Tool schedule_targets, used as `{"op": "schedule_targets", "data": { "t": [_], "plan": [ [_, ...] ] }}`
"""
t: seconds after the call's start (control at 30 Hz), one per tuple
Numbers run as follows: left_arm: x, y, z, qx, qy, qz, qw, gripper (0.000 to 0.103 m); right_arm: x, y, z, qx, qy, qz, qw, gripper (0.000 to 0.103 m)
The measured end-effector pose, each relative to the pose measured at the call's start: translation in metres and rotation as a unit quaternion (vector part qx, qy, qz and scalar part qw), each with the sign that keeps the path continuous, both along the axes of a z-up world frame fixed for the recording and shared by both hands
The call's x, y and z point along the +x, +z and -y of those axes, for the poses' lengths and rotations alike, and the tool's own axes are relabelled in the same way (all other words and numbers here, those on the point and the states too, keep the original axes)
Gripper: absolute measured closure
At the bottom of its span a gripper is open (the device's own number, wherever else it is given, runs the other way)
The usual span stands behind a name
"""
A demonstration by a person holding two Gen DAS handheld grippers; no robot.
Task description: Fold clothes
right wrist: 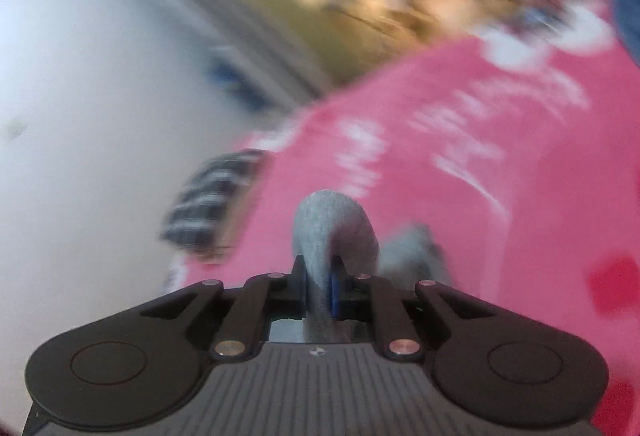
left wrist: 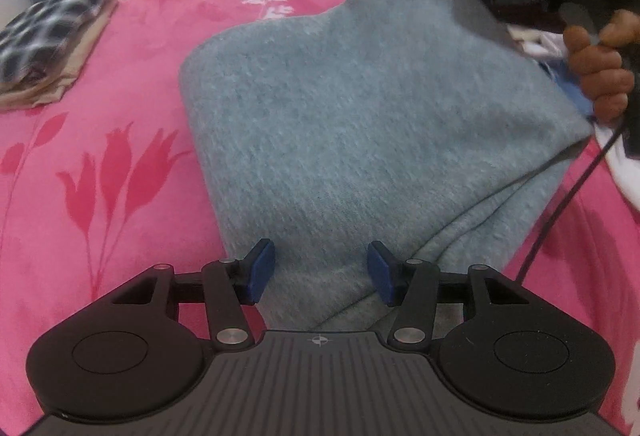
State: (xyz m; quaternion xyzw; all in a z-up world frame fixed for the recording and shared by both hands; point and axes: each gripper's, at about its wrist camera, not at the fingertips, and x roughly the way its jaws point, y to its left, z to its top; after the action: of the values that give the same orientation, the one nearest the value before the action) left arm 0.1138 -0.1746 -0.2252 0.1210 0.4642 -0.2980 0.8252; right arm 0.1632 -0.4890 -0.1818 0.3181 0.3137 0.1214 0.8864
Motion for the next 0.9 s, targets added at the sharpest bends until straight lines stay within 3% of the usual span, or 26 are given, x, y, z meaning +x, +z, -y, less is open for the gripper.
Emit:
{"op": "schedule_targets", "data": {
  "t": [0.1,0.17,0.2,0.3,0.37,0.43,0.53,0.63,0.7,0.77,0.8,0.83,0.9],
  "plan": [
    [-0.003,-0.001,0.003,-0.004,0.011,0.009,0.9999,0.051,0.015,-0.034,0.014,-0.019,-0.021,-0.052,0.998,0.089],
    [-0.003,-0.001,0.003,-0.006,0.01,0.009,0.9999,0.05,0.014,-0.062,0.036,0.023,-0.047,-0.09,0.995,0.059],
    [-0.002,-0.001,0.004,-0.007,0.01,0.008,0.9999,0.05,0.01,-0.068,0.047,0.055,-0.062,-0.092,0.992,0.058],
    [0.001,0.0,-0.005,-0.025,0.008,-0.001,0.9997,0.05,-0.015,-0.049,0.065,0.085,-0.123,-0.045,0.988,0.057],
    [0.007,0.006,-0.014,-0.042,0.013,-0.012,0.999,0.05,-0.031,-0.026,0.071,0.075,-0.146,-0.012,0.986,0.057],
    [0.016,0.016,-0.028,-0.069,0.029,-0.007,0.9972,0.05,-0.044,0.001,0.064,0.03,-0.132,0.012,0.991,0.06],
    [0.036,0.032,-0.043,-0.114,0.05,0.013,0.9922,0.05,-0.05,0.033,0.031,-0.066,-0.044,0.019,0.997,0.071],
    [0.07,0.031,-0.033,-0.127,0.028,0.009,0.9915,0.05,-0.054,0.047,-0.013,-0.141,0.071,0.014,0.987,0.073],
    [0.092,0.02,-0.021,-0.124,0.025,0.002,0.992,0.05,-0.053,0.04,-0.035,-0.189,0.115,-0.014,0.975,0.073],
    [0.115,0.0,-0.017,-0.102,0.056,-0.014,0.9931,0.05,-0.048,0.014,-0.046,-0.253,0.111,-0.072,0.959,0.073],
    [0.123,-0.009,-0.017,-0.097,0.065,-0.026,0.9928,0.044,-0.047,-0.001,-0.049,-0.274,0.106,-0.1,0.951,0.073],
    [0.13,-0.017,-0.018,-0.095,0.073,-0.04,0.992,0.034,-0.049,-0.012,-0.049,-0.278,0.095,-0.112,0.949,0.074],
    [0.133,-0.018,-0.023,-0.101,0.08,-0.055,0.9901,0.033,-0.055,-0.02,-0.049,-0.273,0.067,-0.116,0.953,0.074]
  ]
}}
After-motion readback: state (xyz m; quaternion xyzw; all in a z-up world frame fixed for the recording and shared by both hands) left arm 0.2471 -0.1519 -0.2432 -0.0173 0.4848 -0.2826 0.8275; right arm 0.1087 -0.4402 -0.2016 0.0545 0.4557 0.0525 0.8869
